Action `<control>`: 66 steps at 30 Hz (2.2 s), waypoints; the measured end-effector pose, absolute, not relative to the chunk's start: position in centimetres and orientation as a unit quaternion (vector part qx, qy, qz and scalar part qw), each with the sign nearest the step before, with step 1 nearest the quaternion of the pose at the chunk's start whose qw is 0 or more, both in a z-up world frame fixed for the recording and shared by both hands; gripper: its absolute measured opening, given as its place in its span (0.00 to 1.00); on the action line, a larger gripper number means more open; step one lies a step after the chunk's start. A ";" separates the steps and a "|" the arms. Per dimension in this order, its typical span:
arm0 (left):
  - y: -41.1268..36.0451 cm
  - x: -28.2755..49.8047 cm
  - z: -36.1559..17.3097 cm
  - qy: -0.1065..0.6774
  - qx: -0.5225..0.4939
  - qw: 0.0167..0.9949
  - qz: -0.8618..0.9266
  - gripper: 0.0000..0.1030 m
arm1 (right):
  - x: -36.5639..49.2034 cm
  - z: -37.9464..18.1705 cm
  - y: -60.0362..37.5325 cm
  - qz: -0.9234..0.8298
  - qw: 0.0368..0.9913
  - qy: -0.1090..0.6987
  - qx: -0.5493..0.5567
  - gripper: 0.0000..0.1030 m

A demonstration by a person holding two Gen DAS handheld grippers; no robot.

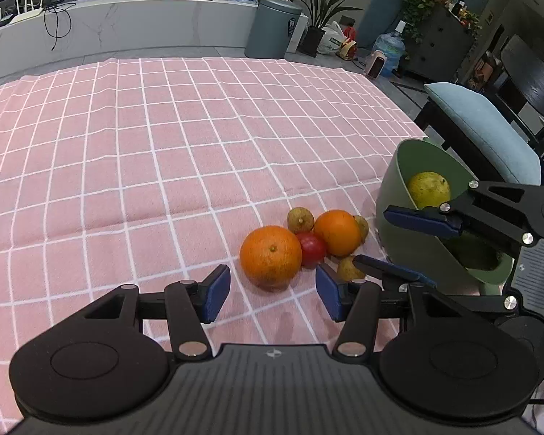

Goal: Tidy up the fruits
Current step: 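Move the left gripper to the large orange while the right approaches an orange beside the red fruit, then close the left gripper on the large orange while the right grasps the smaller orange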

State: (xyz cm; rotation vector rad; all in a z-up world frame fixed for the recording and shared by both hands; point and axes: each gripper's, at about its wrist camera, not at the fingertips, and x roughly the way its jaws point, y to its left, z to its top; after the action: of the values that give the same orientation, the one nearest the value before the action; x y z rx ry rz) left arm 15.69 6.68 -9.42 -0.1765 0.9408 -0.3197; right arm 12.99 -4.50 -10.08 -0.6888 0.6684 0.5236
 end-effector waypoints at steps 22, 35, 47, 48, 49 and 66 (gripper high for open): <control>5.5 18.2 -12.4 0.474 -0.071 0.863 -0.157 0.61 | 16.7 -12.8 -3.0 0.241 0.818 0.382 -0.357 0.32; 5.2 17.8 -12.4 0.470 -0.075 0.865 -0.161 0.47 | 16.2 -13.4 -2.7 0.222 0.821 0.364 -0.380 0.26; 6.0 15.9 -10.8 0.461 -0.097 0.870 -0.143 0.46 | 15.2 -11.3 -3.3 0.223 0.836 0.348 -0.360 0.00; 6.2 15.8 -10.8 0.462 -0.098 0.870 -0.140 0.46 | 15.3 -11.2 -3.5 0.227 0.838 0.351 -0.352 0.00; 6.3 15.7 -10.8 0.461 -0.099 0.871 -0.137 0.46 | 15.3 -11.1 -3.6 0.229 0.840 0.353 -0.341 0.04; 7.0 15.8 -10.9 0.459 -0.113 0.871 -0.132 0.46 | 16.1 -14.2 -2.1 0.179 0.825 0.348 -0.407 0.34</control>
State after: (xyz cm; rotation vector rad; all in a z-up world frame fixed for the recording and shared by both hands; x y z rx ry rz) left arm 15.79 6.96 -10.92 -0.2363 0.9601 -0.2753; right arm 16.14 -2.15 -14.19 -0.8658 0.7403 0.3804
